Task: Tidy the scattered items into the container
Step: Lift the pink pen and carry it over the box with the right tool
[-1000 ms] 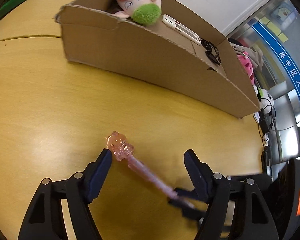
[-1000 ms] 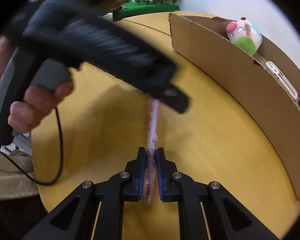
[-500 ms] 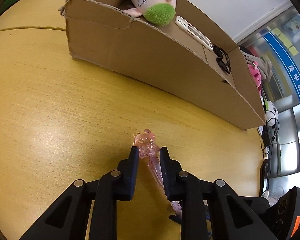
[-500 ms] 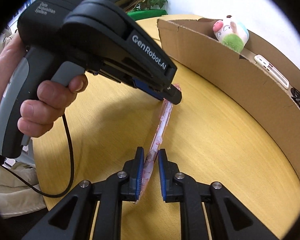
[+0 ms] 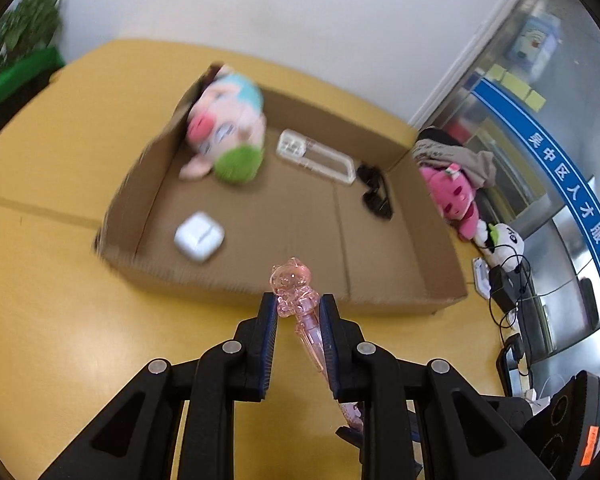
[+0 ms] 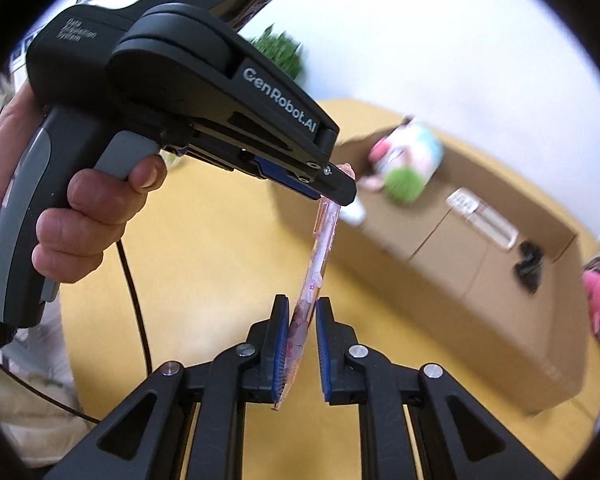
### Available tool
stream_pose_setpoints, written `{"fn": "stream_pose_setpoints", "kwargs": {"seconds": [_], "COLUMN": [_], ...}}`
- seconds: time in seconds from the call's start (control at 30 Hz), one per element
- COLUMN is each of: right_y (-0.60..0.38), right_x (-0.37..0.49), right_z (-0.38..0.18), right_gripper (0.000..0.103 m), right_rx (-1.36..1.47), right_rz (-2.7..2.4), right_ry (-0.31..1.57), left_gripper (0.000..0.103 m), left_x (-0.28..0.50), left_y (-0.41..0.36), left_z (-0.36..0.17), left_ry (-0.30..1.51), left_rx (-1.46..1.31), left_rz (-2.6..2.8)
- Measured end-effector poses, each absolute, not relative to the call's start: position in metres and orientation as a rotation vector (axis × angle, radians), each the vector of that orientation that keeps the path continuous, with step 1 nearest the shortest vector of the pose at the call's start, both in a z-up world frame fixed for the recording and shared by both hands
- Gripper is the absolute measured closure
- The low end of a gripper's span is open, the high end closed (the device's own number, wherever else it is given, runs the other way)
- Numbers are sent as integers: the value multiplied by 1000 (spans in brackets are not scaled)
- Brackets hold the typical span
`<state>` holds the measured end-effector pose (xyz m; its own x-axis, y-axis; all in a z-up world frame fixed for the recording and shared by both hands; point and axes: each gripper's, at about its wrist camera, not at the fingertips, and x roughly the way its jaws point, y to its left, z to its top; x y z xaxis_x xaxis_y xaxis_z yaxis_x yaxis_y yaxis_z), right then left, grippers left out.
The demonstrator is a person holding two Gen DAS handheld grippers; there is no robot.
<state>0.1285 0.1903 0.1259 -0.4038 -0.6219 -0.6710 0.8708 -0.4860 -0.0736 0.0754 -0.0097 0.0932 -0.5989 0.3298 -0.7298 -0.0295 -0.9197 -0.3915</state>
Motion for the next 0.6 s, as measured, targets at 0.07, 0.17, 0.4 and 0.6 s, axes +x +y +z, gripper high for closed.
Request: {"fn": "stream_pose_setpoints", "kwargs": {"seconds": [0.07, 0.17, 0.4, 0.6], "right_y": [192, 192, 189, 185], "right_x": [117, 100, 51, 16], "right_z": [139, 157, 191, 202], "right_gripper": [91, 91, 92, 92], "right_rx": [699, 665, 640, 690], "right_rz": [-2037, -2098, -2201, -2226], "right_ry": [510, 511, 463, 388], "left_gripper": [81, 81, 81, 81], "left_x": [62, 37, -15, -60], "left_y": [-2, 6, 20, 26], "left_z": [110, 131, 172, 184], "left_ry": [-467, -432, -341, -286], "left_rx": [-1238, -1183, -1103, -1135], "left_rz": [2603, 2608, 2608, 2570]}}
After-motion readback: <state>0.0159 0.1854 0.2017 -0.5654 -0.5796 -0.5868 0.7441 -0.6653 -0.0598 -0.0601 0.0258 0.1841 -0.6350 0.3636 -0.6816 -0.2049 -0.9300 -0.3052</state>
